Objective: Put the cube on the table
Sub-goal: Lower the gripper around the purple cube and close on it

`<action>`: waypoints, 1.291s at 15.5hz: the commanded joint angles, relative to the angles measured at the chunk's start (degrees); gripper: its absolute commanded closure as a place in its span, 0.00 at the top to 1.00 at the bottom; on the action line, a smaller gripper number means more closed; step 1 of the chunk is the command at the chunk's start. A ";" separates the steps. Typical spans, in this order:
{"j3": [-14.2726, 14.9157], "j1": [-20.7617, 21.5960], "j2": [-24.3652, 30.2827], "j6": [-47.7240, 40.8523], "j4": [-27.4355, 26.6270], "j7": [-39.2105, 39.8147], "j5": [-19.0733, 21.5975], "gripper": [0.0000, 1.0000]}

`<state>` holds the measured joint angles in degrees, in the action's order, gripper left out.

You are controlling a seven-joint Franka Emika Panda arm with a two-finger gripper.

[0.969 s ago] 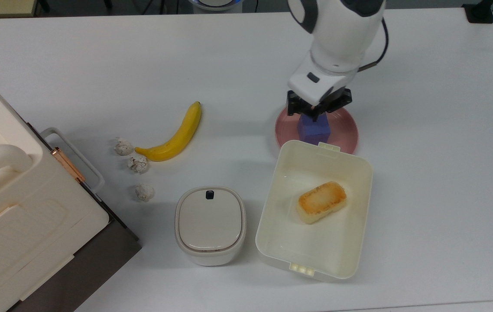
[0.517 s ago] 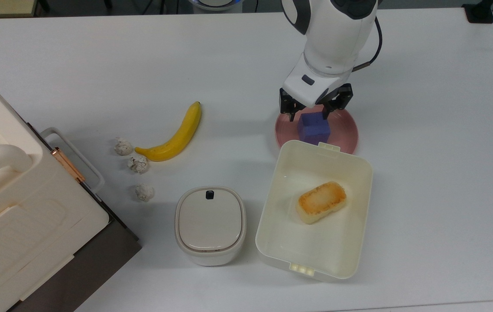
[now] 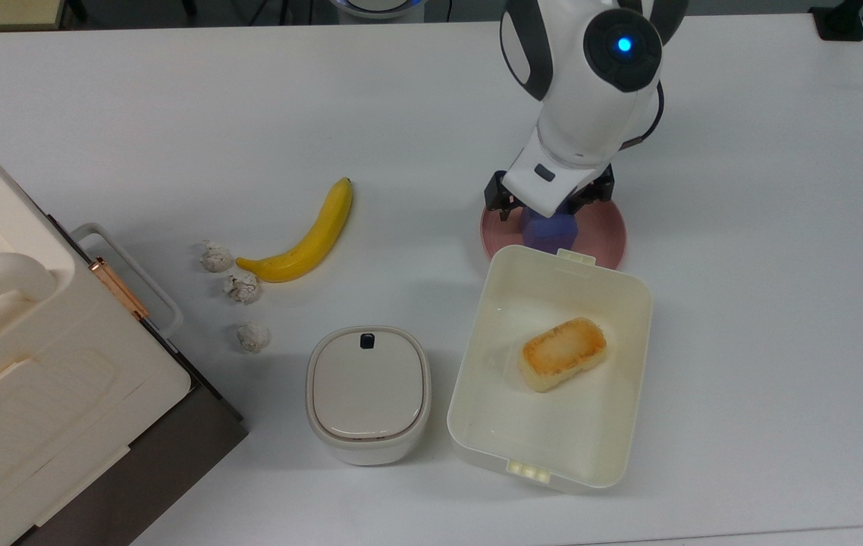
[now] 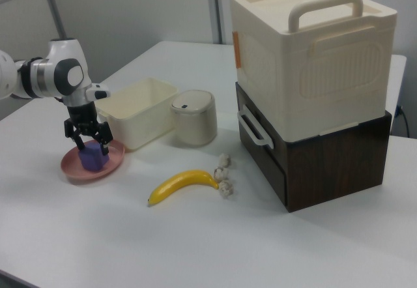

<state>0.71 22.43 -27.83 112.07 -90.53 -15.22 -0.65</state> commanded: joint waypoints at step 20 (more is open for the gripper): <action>0.26 3.15 -1.79 3.94 -2.01 -1.12 -0.32 0.00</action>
<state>0.52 24.57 -29.79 114.74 -90.43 -15.57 -0.58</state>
